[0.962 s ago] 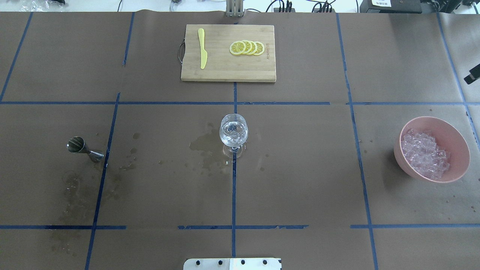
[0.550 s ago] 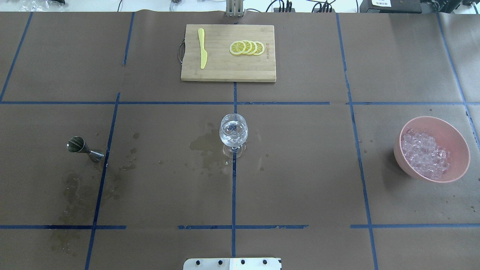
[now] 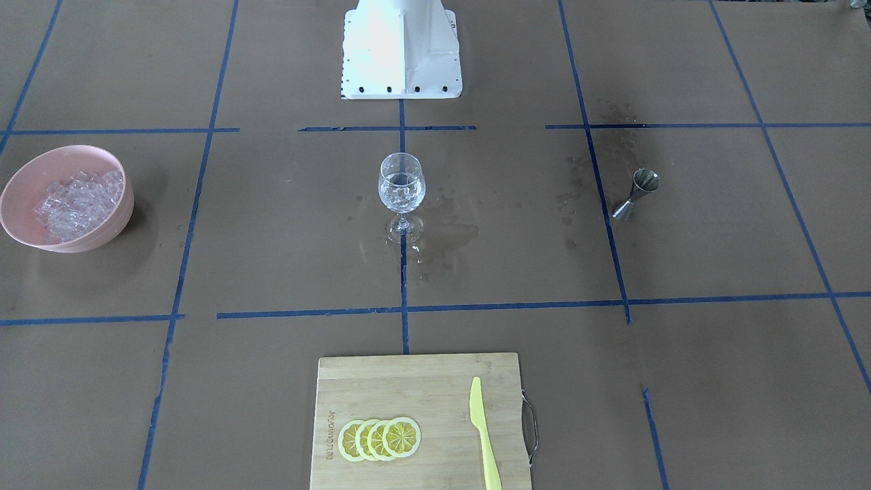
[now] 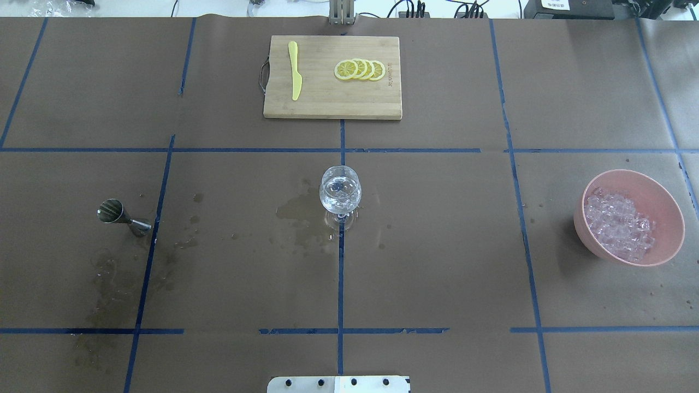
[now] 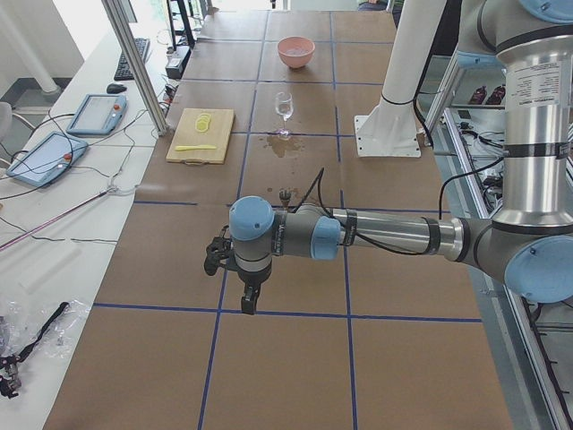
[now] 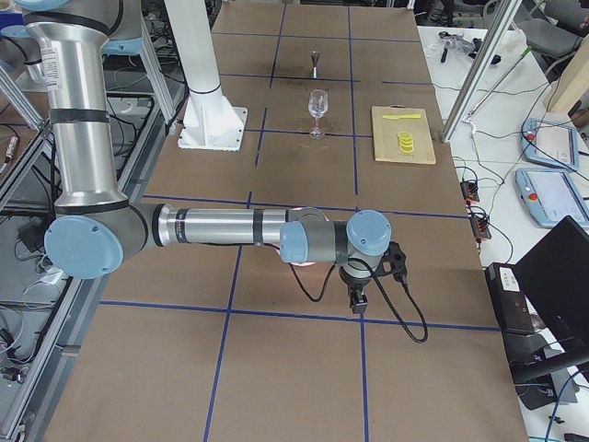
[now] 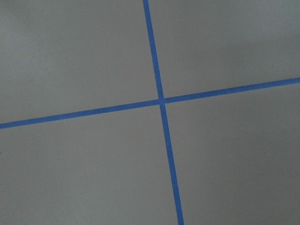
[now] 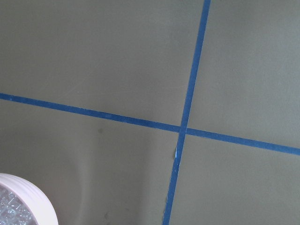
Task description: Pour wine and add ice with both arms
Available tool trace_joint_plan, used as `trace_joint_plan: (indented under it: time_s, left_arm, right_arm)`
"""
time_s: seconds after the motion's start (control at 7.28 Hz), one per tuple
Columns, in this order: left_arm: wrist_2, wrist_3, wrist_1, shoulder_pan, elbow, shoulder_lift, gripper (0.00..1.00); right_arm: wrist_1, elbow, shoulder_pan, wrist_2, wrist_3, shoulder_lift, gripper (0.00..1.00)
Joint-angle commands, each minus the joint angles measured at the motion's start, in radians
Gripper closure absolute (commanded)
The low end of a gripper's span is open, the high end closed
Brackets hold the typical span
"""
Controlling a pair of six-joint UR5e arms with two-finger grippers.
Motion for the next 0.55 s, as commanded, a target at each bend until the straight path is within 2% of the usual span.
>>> trace_joint_plan:
  time_s: [0.0,0.27,0.41]
  left_arm:
    - [-0.003,-0.004,-0.002,0.0,0.015,0.005,0.0]
    - [-0.087,-0.014,-0.001,-0.001,0.039,-0.023,0.0]
    - [-0.087,-0.04,0.004,-0.001,0.045,-0.049,0.0]
  right_arm:
    - [-0.008,0.0,0.007,0.008,0.018,-0.007,0.0]
    - [-0.014,-0.003,0.041,0.025,0.019,-0.012,0.0]
    - [-0.013,-0.003,0.05,0.037,0.019,-0.024,0.0]
